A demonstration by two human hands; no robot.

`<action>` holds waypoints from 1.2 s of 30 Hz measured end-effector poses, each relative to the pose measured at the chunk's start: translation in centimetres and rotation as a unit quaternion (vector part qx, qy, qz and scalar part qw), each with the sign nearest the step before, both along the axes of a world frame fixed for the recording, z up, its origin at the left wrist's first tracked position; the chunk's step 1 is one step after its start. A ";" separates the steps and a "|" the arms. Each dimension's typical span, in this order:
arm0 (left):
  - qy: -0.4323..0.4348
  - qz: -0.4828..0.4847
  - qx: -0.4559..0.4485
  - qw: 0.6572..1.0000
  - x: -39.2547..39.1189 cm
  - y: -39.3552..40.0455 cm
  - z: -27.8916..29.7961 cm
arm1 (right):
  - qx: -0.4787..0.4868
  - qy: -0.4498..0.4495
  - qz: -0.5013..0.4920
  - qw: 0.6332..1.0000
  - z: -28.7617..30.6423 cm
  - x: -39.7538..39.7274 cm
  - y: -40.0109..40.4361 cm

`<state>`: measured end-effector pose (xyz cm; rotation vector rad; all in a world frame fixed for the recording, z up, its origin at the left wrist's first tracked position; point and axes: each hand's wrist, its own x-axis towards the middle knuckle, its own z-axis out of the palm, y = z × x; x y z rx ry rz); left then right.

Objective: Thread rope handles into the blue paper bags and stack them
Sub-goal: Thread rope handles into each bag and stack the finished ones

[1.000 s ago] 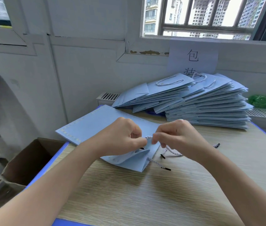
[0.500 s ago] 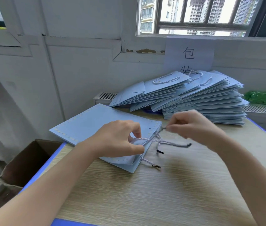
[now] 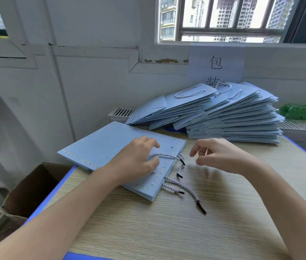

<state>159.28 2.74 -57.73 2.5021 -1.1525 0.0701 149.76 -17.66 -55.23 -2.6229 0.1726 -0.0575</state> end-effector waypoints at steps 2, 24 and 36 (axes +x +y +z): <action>0.022 0.008 0.024 0.999 -0.1 -0.2 -0.2 | -0.002 -0.014 0.012 1.000 -0.5 0.3 0.1; -0.014 -0.022 0.039 0.999 -3.6 -1.3 0.2 | 0.043 -0.101 0.017 0.994 -1.1 1.2 1.5; 0.027 0.015 -0.119 0.992 -2.7 -0.7 1.1 | -0.016 -0.057 0.056 0.997 -0.7 0.7 1.4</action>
